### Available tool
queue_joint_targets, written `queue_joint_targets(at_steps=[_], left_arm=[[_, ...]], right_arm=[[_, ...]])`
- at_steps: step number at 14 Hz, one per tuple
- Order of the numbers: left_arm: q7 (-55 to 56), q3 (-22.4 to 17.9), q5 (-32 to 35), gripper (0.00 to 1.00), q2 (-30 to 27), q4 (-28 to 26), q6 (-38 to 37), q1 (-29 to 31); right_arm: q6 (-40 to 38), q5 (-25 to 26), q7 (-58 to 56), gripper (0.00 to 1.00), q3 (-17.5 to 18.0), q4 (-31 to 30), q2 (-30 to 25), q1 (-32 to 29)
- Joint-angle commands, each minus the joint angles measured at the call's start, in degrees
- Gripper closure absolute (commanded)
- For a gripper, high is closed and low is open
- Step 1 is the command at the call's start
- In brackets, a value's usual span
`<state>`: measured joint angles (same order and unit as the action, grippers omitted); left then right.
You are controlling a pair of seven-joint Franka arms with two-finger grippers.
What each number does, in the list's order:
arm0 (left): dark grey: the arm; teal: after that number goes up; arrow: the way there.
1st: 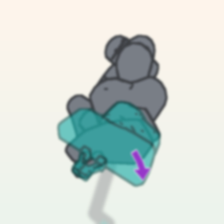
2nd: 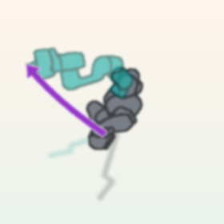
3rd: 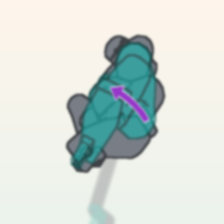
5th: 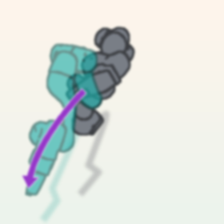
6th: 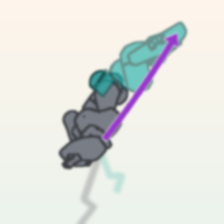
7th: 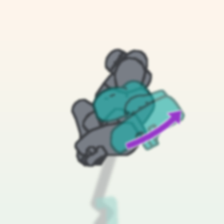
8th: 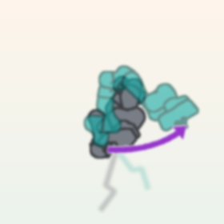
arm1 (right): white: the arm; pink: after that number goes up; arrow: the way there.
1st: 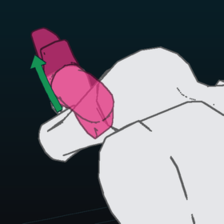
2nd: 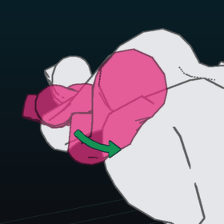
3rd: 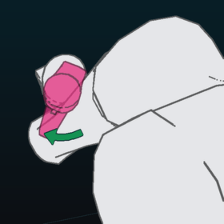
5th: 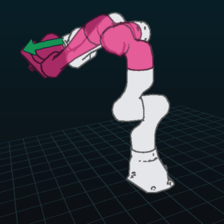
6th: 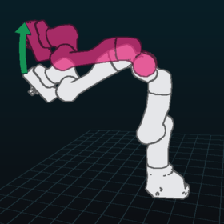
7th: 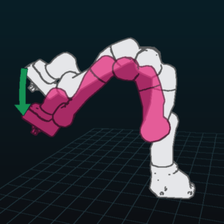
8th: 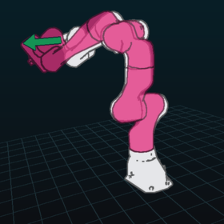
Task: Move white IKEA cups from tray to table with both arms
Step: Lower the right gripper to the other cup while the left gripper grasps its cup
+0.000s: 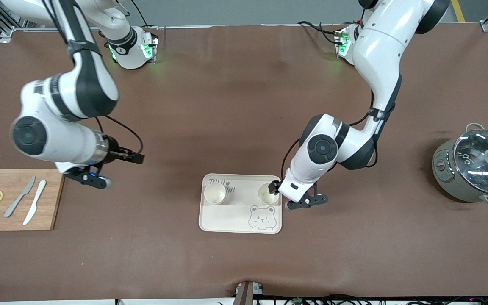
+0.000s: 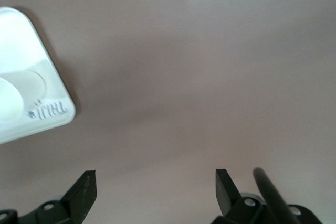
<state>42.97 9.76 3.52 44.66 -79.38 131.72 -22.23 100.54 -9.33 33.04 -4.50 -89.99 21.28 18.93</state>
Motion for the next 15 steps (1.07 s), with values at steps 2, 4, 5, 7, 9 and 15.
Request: queue_joint_targets(at_steps=[2, 4, 5, 7, 9, 15], left_arm=[[3.7, -0.4, 1.4, 0.1, 2.5, 1.8, 2.5, -1.2], [4.3, -0.4, 1.5, 0.16, 2.5, 1.6, 2.5, -1.8], [4.6, -0.4, 1.6, 0.18, 2.5, 1.6, 2.5, -1.9], [4.6, -0.4, 1.5, 0.25, 2.6, 1.3, 2.5, -2.2], [4.6, -0.4, 1.4, 0.46, 2.7, 1.2, 2.4, -2.1], [4.2, -0.4, 1.7, 1.0, 2.4, 1.5, 1.5, -2.1]], right_arm=[[6.5, -1.5, 7.4, 0.0, -0.3, -0.4, 2.6, 3.7], [9.6, -5.1, 9.3, 0.0, -0.4, -0.4, 4.6, 5.7], [11.4, -6.6, 10.0, 0.0, -0.4, -0.3, 5.7, 6.6], [15.5, -6.6, 13.5, 0.0, -0.4, -0.2, 7.9, 9.0], [19.8, -6.7, 15.7, 0.0, -0.4, -0.1, 10.1, 10.9], [27.2, -6.5, 18.9, 0.0, -0.4, 0.9, 15.2, 13.2]])
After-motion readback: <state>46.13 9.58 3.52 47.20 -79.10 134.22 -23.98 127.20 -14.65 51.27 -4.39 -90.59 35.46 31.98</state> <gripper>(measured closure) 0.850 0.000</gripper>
